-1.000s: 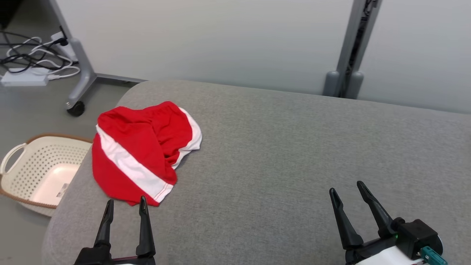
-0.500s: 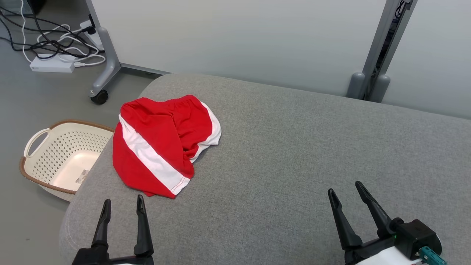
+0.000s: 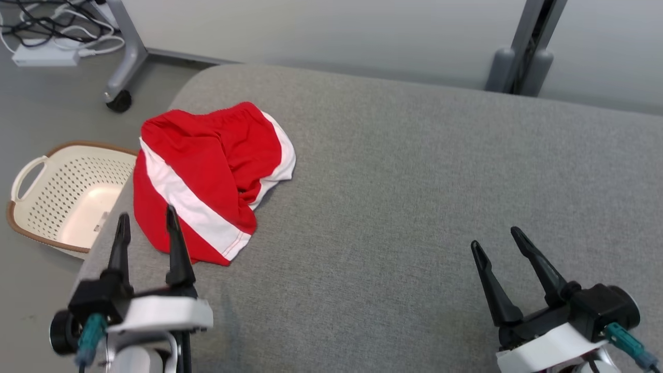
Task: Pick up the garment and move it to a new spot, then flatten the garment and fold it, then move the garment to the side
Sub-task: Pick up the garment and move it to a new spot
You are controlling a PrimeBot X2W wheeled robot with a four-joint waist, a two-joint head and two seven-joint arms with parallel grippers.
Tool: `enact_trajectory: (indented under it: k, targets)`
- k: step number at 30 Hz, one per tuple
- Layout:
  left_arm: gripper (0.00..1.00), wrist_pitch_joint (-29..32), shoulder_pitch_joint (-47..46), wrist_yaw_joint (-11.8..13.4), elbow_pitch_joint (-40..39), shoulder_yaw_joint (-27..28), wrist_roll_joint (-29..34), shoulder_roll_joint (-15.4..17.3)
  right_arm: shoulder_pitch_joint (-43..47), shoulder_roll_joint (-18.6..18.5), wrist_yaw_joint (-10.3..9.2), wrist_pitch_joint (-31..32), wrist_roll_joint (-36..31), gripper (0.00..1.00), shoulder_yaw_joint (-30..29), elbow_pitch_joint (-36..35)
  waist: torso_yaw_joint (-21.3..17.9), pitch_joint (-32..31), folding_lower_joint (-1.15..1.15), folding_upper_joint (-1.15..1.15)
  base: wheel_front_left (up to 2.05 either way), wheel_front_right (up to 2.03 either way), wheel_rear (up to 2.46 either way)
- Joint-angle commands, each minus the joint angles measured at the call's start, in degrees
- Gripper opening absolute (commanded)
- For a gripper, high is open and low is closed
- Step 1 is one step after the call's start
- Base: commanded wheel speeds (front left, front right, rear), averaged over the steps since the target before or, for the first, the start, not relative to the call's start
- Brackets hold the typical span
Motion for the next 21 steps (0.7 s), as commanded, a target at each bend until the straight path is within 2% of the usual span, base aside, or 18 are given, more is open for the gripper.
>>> enact_trajectory:
  k: [1, 10, 13, 16, 21]
  targets:
    - [1.00, -0.20, -1.53, -0.41, 0.63, 0.25, -0.36, 0.16, -0.73, -0.57, -0.02, -0.34, -0.20, 1.00, -0.18, -0.13, -1.04, 2.04, 0.00, 0.00, 0.00, 0.00, 0.00]
    - [1.00, -0.21, -17.57, -2.58, 14.92, 4.17, -1.91, 0.30, -4.78, -4.39, -0.02, -0.34, -0.35, 1.00, 0.58, -1.13, -3.79, 8.53, 0.00, 0.00, 0.00, 0.00, 0.00]
    - [1.00, 0.08, -22.25, -2.14, 22.10, 5.47, -2.70, 1.14, -5.62, -5.17, -0.02, -0.34, -0.28, 1.00, 0.66, -1.33, -4.49, 9.97, 0.00, 0.00, 0.00, 0.00, 0.00]
    - [1.00, 2.17, -27.22, -1.47, 28.49, 6.56, -3.70, 2.04, -6.53, -5.69, -0.02, -0.34, -0.33, 1.00, 0.66, -1.48, -4.97, 11.32, 0.00, 0.00, 0.00, 0.00, 0.00]
    - [1.00, 7.35, -34.08, -1.78, 37.10, 7.54, -5.90, 3.03, -7.42, -6.60, -0.02, -0.35, -0.57, 1.00, 0.45, -1.84, -4.99, 13.54, 0.00, 0.00, 0.00, 0.00, 0.00]
